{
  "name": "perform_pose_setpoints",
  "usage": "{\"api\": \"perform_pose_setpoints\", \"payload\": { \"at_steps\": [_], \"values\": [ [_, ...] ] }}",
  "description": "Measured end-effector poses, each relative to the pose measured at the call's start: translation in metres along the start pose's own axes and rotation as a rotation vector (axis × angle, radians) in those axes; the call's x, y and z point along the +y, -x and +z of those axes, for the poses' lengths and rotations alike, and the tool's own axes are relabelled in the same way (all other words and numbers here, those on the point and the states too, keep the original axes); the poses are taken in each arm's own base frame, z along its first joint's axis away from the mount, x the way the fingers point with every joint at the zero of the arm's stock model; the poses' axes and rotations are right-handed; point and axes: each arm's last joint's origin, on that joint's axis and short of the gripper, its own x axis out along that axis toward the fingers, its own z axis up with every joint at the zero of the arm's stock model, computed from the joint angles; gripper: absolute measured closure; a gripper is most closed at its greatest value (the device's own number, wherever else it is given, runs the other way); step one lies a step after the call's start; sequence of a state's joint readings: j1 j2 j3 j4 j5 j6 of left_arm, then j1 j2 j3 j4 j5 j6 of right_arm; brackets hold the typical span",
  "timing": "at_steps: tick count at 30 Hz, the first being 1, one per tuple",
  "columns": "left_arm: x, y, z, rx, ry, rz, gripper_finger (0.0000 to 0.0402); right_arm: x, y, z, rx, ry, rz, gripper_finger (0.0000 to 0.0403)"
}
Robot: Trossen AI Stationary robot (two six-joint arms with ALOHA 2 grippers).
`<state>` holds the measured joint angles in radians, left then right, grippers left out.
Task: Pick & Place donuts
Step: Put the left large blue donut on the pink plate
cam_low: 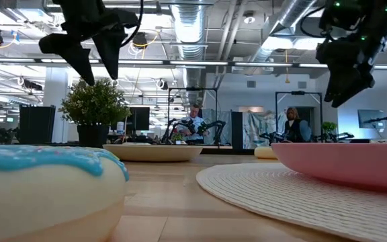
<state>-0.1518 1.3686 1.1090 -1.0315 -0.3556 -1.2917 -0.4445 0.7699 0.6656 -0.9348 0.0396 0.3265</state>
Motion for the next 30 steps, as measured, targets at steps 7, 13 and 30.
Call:
{"api": "perform_pose_setpoints", "payload": {
  "at_steps": [7,13,30],
  "values": [
    [-0.017,0.003,-0.043,0.126,0.104,-0.019,0.015,-0.007,0.002,-0.003,-0.007,-0.025,0.028,0.0187],
    [-0.018,0.022,-0.088,0.212,0.284,-0.033,0.0158,-0.007,0.002,-0.003,-0.005,-0.008,0.027,0.0186],
    [-0.013,0.002,-0.159,0.422,0.213,0.334,0.0184,-0.007,0.001,-0.003,-0.007,-0.029,0.029,0.0188]
  ]
}}
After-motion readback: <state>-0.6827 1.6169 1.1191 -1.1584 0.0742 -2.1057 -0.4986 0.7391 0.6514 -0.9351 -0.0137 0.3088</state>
